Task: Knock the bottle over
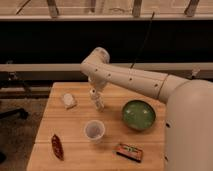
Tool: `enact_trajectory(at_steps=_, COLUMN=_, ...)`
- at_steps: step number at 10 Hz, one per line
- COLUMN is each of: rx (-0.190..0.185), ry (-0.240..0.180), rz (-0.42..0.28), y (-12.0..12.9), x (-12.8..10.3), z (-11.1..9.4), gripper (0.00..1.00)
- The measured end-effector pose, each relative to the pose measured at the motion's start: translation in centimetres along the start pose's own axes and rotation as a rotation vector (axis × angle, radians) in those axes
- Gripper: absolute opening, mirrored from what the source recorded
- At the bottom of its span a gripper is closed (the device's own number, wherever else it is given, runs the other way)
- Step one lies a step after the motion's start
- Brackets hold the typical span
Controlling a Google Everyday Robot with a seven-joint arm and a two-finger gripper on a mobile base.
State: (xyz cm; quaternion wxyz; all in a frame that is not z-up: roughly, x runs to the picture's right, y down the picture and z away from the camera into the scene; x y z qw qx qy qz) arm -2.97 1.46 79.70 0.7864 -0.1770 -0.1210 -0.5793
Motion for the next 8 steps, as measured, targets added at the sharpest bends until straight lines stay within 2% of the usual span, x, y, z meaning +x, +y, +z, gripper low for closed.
enact_trajectory(at_steps=3, rx=0.003, ry=-0.034, rz=-0.052, y=0.2, x=-3.0, z=-2.0, gripper=0.02)
enact_trajectory(at_steps=6, rx=0.032, ry=-0.103, rz=-0.056, y=0.9, x=-3.7, z=-4.1, gripper=0.02)
enact_trajectory(at_steps=8, rx=0.031, ry=-0.092, rz=-0.052, y=1.3, x=-3.4, z=-4.0, gripper=0.02)
